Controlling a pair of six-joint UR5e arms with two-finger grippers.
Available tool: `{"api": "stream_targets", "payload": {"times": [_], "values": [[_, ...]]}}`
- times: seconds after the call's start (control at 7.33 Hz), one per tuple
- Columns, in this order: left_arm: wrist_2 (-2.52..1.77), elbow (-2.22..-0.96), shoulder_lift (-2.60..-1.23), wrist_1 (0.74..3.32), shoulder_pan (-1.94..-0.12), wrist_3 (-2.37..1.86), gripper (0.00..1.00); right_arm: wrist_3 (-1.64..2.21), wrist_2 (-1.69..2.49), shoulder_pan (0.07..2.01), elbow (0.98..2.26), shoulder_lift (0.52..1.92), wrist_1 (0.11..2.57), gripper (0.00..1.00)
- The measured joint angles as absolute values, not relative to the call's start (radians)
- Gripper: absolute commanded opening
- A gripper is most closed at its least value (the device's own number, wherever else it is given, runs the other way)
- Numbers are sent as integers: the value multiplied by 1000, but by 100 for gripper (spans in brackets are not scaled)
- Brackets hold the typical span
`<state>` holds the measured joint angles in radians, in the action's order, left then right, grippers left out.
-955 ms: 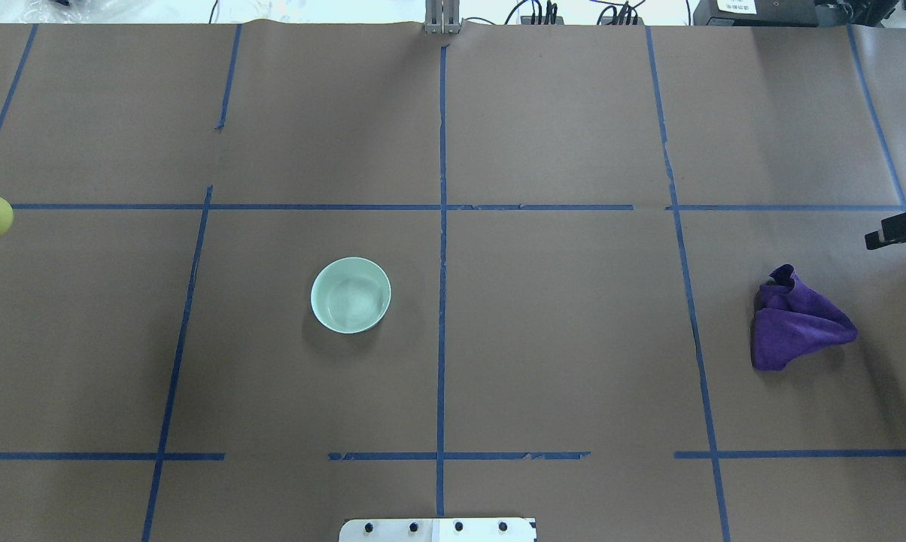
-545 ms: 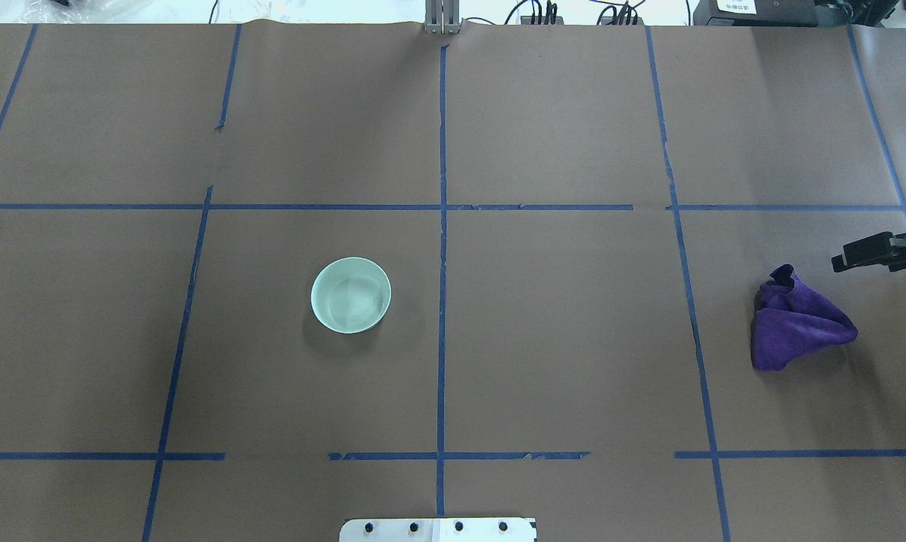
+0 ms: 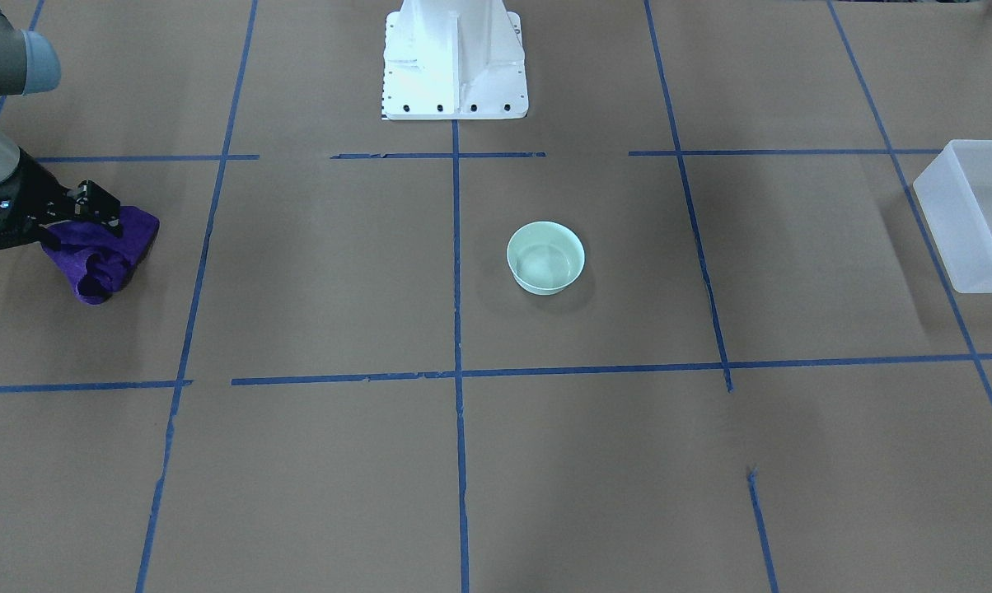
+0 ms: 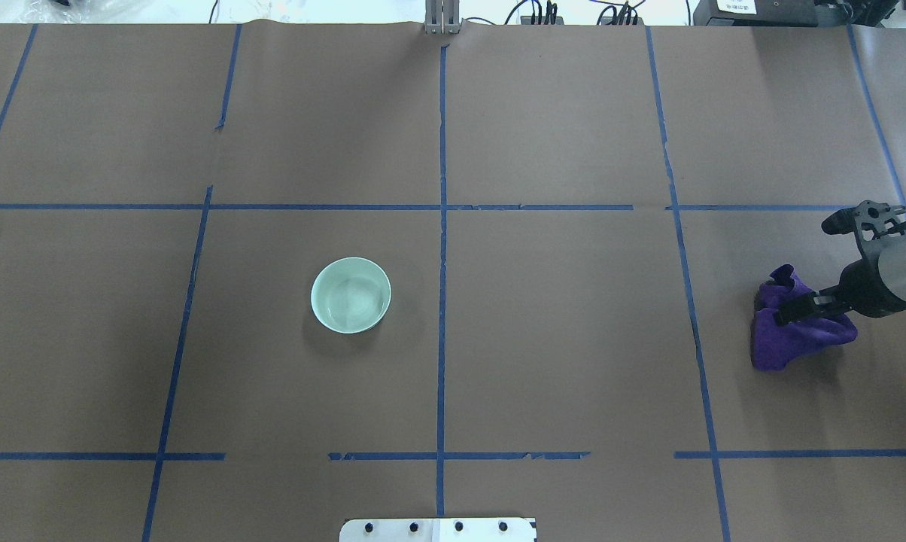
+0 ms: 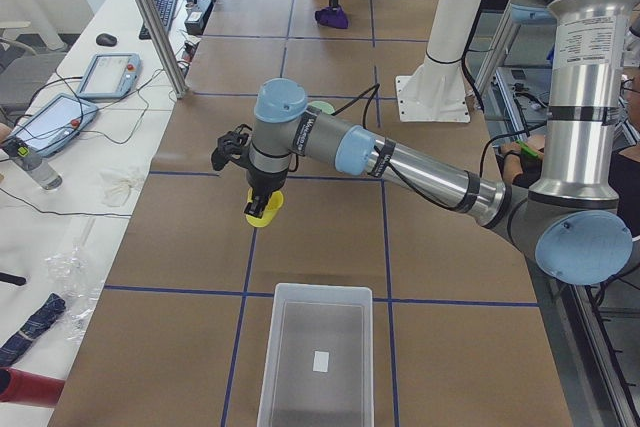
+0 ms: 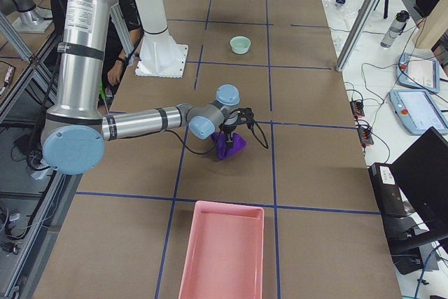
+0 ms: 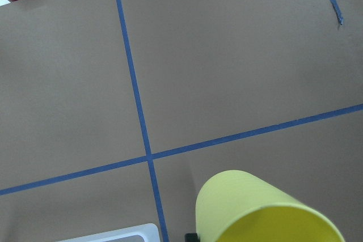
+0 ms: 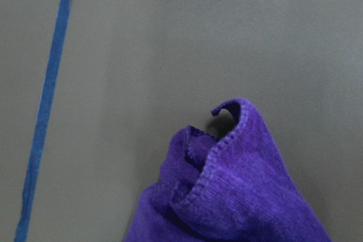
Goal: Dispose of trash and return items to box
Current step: 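Carry the yellow cup toward the bin while the right gripper grasps the purple cloth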
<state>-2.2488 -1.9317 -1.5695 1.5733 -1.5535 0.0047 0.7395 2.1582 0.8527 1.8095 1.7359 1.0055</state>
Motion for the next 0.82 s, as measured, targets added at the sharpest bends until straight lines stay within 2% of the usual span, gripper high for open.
{"api": "stream_targets", "payload": {"times": [0.27, 0.41, 0.55, 0.68, 0.82], "values": [[-2249, -1914, -1573, 1572, -1569, 33, 0, 739, 2131, 820, 1806, 1750, 1007, 100], [-2249, -1911, -1574, 1572, -1571, 37, 0, 738, 2128, 815, 1803, 1759, 1009, 92], [-2247, -1904, -1574, 1572, -1574, 49, 0, 738, 2126, 812, 1799, 1765, 1012, 31], [-2232, -1883, -1575, 1573, -1584, 80, 0, 739, 2125, 811, 1795, 1768, 1015, 0], [-2202, -1856, -1578, 1574, -1598, 120, 0, 738, 2124, 810, 1793, 1768, 1016, 0]]}}
